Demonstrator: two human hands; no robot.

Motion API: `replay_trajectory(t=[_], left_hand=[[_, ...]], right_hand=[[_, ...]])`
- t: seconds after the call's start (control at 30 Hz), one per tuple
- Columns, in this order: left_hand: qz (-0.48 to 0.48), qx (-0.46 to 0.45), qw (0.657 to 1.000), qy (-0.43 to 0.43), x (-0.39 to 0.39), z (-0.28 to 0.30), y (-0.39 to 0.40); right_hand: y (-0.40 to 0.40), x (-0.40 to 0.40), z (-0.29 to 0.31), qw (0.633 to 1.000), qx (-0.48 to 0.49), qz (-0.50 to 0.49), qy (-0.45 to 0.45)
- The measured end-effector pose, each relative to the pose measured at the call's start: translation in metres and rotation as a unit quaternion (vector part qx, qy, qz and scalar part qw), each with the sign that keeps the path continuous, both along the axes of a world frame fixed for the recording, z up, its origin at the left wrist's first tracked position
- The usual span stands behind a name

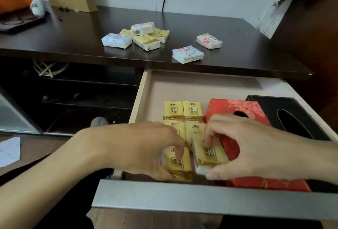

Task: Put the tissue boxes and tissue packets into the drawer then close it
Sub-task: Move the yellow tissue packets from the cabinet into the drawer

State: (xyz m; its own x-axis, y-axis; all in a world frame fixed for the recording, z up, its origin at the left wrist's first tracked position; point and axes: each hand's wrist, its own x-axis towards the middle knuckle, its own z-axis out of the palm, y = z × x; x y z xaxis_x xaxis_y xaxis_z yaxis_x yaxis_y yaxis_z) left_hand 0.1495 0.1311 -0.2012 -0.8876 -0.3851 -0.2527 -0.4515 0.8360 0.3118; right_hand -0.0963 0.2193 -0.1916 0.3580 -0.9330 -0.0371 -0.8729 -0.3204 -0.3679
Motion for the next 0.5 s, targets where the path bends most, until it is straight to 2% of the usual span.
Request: replay_trajectory(t=[0.07,0.13,0.27,0.37,0.4,0.5], left_hand=[[-0.002,0.007,1.0,-0.001,0.001,-0.003,0.001],[-0.005,0.033,0.999,-0.002,0.003,-0.004,0.0],[-0.011,0.078,0.997,-0.01,0.006,-0.01,0.003],[-0.014,0.057,0.998,-0.006,0.003,-0.018,0.006],[-0.012,0.05,0.999,-0.002,0.003,-0.019,0.006],[-0.009,0.033,0.999,0.014,0.003,-0.023,0.006]], right_hand=[[0.003,0.0,-0.003,0.999,0.022,0.033,0.021],[0.001,0.002,-0.004,0.997,0.054,0.051,-0.001],[-0.009,0.008,-0.007,0.998,0.026,0.041,0.028],[-0.003,0.008,-0.014,0.996,0.075,0.04,-0.031],[0.0,0.008,-0.015,0.996,0.076,0.043,-0.019],[-0.008,0.017,-0.011,0.99,0.038,0.06,0.125]])
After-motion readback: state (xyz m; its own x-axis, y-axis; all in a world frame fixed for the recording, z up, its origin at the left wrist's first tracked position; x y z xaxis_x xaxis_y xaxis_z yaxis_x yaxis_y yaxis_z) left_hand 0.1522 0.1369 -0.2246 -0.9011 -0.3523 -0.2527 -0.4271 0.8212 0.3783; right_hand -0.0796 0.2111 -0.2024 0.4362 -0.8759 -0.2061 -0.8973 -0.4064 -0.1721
